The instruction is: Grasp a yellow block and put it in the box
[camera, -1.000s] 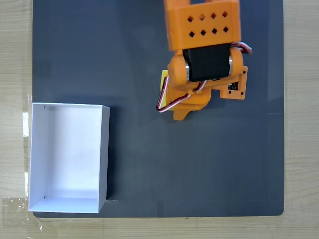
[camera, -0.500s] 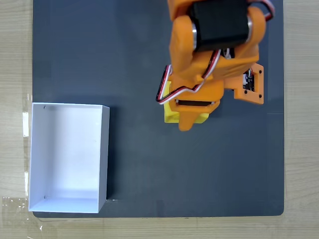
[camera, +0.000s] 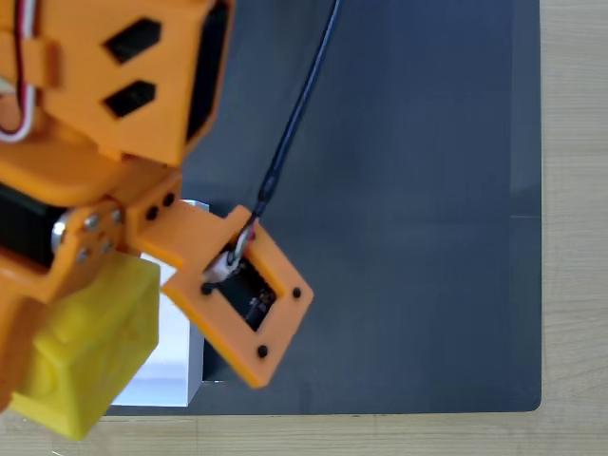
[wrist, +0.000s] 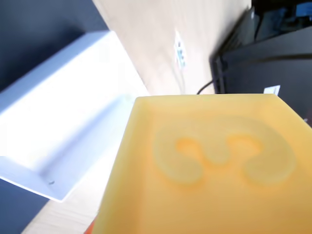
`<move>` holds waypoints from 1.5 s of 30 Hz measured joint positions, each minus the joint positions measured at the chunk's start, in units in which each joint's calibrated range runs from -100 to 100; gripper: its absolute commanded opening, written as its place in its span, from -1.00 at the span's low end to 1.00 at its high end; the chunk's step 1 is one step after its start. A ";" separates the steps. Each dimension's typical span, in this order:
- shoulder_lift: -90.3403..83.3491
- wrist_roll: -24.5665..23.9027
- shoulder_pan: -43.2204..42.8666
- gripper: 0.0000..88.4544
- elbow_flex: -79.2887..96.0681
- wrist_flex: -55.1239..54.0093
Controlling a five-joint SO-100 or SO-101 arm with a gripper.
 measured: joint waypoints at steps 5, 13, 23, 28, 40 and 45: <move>8.77 2.80 2.79 -0.40 -0.18 -4.24; 18.96 5.71 4.05 -0.40 -0.18 -6.06; 25.03 9.30 3.06 -0.32 -0.18 -8.39; 25.20 9.98 2.52 0.07 -0.18 -8.39; 24.19 9.93 0.99 0.13 -0.90 -8.39; 17.36 9.93 -0.54 0.12 -0.90 -7.44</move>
